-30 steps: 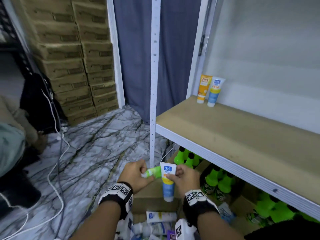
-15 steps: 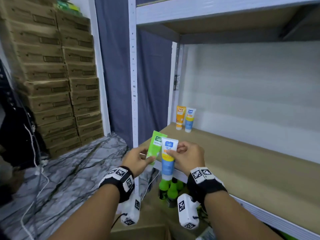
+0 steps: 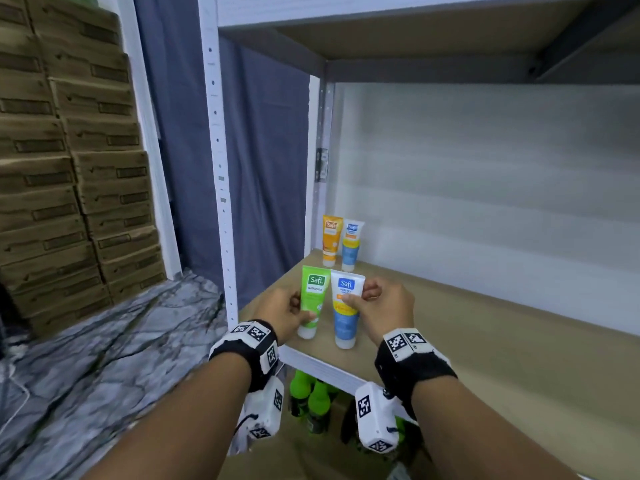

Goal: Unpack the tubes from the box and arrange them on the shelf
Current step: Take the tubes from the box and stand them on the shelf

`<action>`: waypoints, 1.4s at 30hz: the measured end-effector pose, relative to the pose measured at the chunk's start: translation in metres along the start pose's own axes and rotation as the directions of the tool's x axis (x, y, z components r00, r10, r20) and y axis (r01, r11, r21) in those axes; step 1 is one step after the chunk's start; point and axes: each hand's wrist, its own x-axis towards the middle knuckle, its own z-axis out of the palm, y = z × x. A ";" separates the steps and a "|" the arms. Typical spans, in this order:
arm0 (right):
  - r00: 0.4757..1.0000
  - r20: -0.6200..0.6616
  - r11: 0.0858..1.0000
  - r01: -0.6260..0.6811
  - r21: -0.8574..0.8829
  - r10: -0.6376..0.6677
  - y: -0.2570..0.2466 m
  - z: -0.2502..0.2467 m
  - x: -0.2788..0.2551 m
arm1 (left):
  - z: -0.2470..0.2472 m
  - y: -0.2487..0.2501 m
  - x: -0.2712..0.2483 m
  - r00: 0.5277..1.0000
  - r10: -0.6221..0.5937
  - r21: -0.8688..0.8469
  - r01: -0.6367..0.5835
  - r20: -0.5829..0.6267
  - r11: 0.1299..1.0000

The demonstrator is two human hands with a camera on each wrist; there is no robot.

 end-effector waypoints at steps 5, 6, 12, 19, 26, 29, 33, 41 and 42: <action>1.000 -0.021 0.999 -0.002 0.054 0.004 0.013 0.001 -0.002 | 0.008 -0.010 0.005 0.999 -0.021 -0.049 0.023 0.044 0.999; 1.000 0.005 0.998 -0.006 0.055 0.005 0.016 0.001 -0.004 | 0.009 -0.012 0.005 0.999 -0.026 -0.057 0.028 0.039 0.998; 0.967 0.241 0.994 -0.061 -0.089 0.081 0.030 0.006 -0.009 | 0.009 -0.012 0.008 0.997 -0.048 -0.045 0.051 0.054 0.998; 0.971 0.212 0.980 -0.072 -0.185 0.111 0.036 0.024 0.024 | 0.009 -0.006 0.037 0.997 -0.080 0.118 0.077 0.017 0.990; 0.964 0.214 0.966 -0.105 -0.235 0.157 0.049 0.047 0.082 | 0.022 -0.011 0.100 0.990 -0.136 0.186 0.125 0.043 0.975; 0.970 0.208 0.964 -0.070 -0.255 0.125 0.055 0.060 0.109 | 0.030 -0.016 0.130 0.989 -0.140 0.181 0.131 0.041 0.975; 0.969 0.212 0.953 -0.061 -0.296 0.128 0.064 0.072 0.146 | 0.039 -0.023 0.171 0.991 -0.125 0.243 0.111 0.040 0.964; 0.976 0.171 0.935 -0.070 -0.348 0.137 0.078 0.093 0.191 | 0.052 -0.037 0.229 0.991 -0.124 0.295 0.104 0.048 0.950; 0.976 0.167 0.934 -0.074 -0.351 0.140 0.079 0.095 0.194 | 0.053 -0.038 0.233 0.992 -0.119 0.296 0.099 0.049 0.950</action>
